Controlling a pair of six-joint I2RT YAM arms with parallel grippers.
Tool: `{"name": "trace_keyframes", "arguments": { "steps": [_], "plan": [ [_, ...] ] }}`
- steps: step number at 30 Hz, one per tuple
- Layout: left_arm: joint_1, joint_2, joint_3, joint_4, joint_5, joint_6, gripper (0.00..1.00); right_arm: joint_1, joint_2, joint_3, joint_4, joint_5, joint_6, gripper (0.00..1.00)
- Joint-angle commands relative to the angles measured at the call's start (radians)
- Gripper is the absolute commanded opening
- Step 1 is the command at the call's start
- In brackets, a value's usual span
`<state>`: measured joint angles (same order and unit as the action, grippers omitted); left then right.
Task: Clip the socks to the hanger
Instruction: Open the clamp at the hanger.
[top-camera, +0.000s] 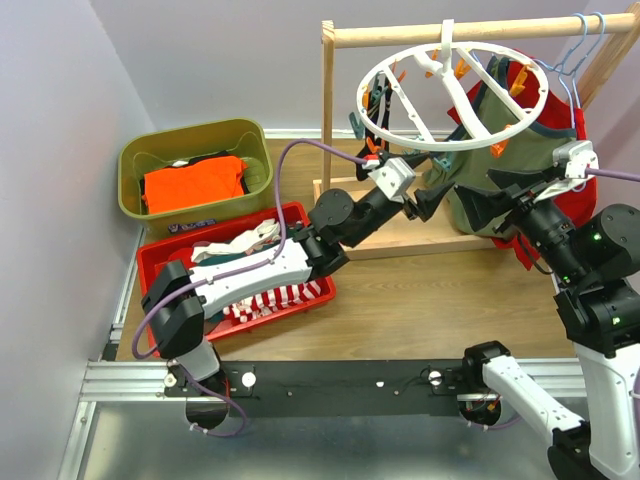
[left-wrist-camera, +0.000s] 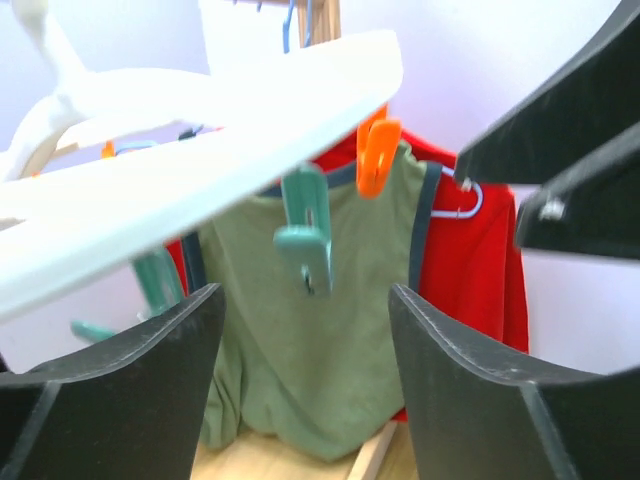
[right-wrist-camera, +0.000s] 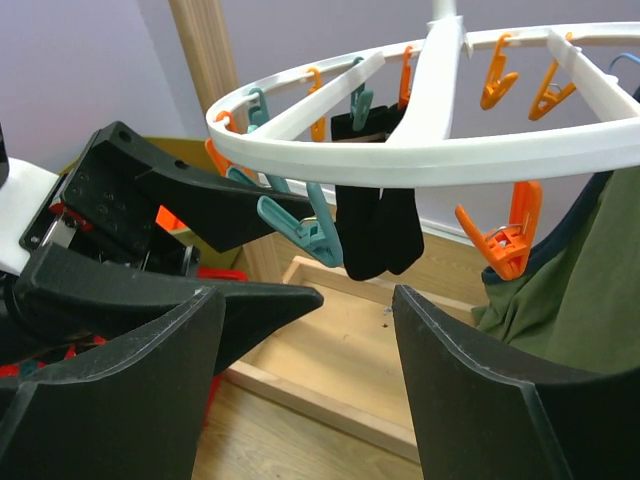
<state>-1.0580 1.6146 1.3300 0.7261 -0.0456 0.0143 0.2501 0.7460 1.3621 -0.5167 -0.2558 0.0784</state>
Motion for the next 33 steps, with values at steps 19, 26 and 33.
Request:
{"name": "trace_keyframes", "arguments": {
  "steps": [19, 26, 33],
  "plan": [
    [0.021, 0.076, 0.094, 0.050, 0.041, -0.007, 0.53, 0.057, 0.081, 0.064, 0.004, -0.033, -0.037, 0.77],
    [0.021, 0.071, 0.086, 0.062, 0.041, -0.010, 0.35, 0.069, 0.118, 0.100, 0.006, -0.039, -0.037, 0.77],
    [0.020, 0.048, 0.072, 0.055, 0.039, -0.011, 0.15, 0.075, 0.148, 0.107, 0.006, -0.048, -0.029, 0.77]
  ]
}}
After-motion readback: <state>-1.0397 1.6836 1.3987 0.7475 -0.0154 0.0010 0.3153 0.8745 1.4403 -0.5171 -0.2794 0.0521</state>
